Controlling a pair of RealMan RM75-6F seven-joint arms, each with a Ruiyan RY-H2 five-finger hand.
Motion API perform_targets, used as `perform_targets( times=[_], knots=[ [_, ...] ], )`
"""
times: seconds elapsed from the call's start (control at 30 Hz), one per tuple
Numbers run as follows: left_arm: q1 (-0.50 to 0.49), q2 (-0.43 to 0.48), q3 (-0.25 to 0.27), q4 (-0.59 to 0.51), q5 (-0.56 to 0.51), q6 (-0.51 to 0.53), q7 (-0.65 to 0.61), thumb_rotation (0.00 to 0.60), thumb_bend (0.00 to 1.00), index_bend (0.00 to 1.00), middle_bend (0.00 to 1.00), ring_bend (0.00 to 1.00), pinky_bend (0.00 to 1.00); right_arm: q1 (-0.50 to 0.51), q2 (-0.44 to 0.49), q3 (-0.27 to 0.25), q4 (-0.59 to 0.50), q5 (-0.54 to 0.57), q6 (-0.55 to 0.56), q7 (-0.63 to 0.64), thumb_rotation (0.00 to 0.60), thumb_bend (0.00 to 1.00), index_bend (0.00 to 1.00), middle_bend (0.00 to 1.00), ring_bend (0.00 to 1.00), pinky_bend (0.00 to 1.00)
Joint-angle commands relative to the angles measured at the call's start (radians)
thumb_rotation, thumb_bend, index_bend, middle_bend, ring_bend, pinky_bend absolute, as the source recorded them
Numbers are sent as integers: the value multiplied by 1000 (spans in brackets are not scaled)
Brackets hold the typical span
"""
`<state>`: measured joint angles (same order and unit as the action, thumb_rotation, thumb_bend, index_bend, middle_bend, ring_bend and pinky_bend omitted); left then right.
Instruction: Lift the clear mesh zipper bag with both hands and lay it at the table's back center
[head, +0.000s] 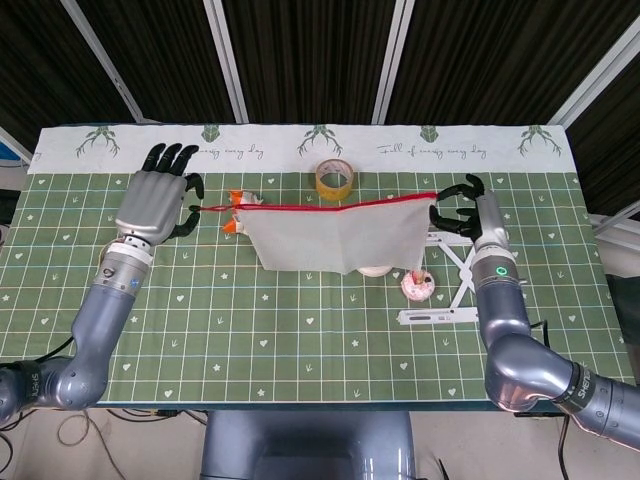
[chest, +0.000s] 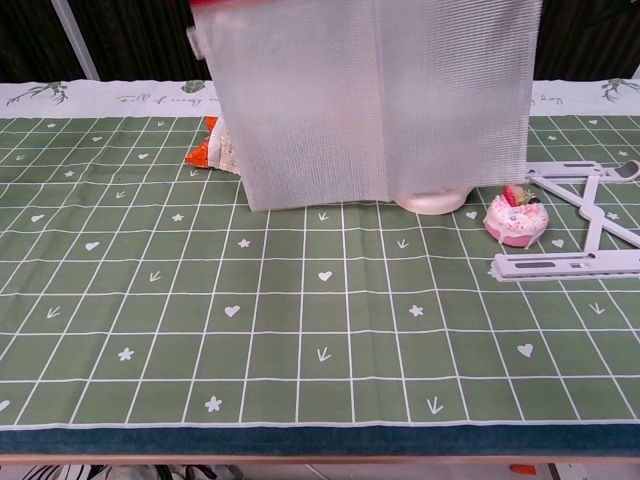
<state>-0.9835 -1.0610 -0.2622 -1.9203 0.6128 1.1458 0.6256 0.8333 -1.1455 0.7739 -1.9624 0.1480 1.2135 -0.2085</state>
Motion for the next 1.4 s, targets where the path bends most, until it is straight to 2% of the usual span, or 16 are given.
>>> perform_targets(
  times=[0.03,0.17,0.33,0.47,0.63,0.83,1.0,1.03,1.1,1.27,1.4],
  knots=[
    [-2,1,-1,-8,-12,-5,2,600,126,132,0,0,0,-1,11,-26,-14,-30,-23,-25,600,231,0,0,0,206],
    [3,1,-5,-19,-7,3,-9,600,123,74,0,0,0,-2,23,-45,-27,-64,-23,-39,600,211,0,0,0,206],
    [35,15,-1,-50,25,27,-45,600,123,86,0,0,0,-26,51,-69,-65,-112,-7,-40,600,210,0,0,0,206],
    [97,37,23,-111,87,64,-98,600,123,96,0,0,0,-81,97,-125,-126,-195,9,-53,600,209,0,0,0,206],
    [218,67,103,-186,236,137,-174,600,124,99,0,0,0,-199,161,-239,-224,-381,25,-51,600,201,0,0,0,206],
    [414,72,264,-167,497,262,-278,600,122,92,0,0,0,-386,215,-455,-269,-760,47,-41,600,163,0,0,0,206],
    [560,61,387,-53,697,365,-366,600,92,30,0,0,0,-529,223,-638,-174,-1140,98,-30,600,133,0,0,0,206],
    [600,54,413,-12,742,397,-400,600,86,16,0,0,0,-569,218,-684,-126,-1252,130,-17,600,131,0,0,0,204],
    [646,43,440,44,787,433,-438,600,82,3,0,0,0,-617,206,-732,-58,-1373,175,12,600,131,0,0,0,200],
    [746,6,473,196,855,524,-505,600,79,0,0,0,0,-713,156,-803,145,-1580,314,77,600,130,0,0,0,198],
    [805,-30,467,302,880,586,-561,600,79,0,0,0,0,-757,115,-802,239,-1616,385,160,600,131,0,0,0,197]
  ],
)
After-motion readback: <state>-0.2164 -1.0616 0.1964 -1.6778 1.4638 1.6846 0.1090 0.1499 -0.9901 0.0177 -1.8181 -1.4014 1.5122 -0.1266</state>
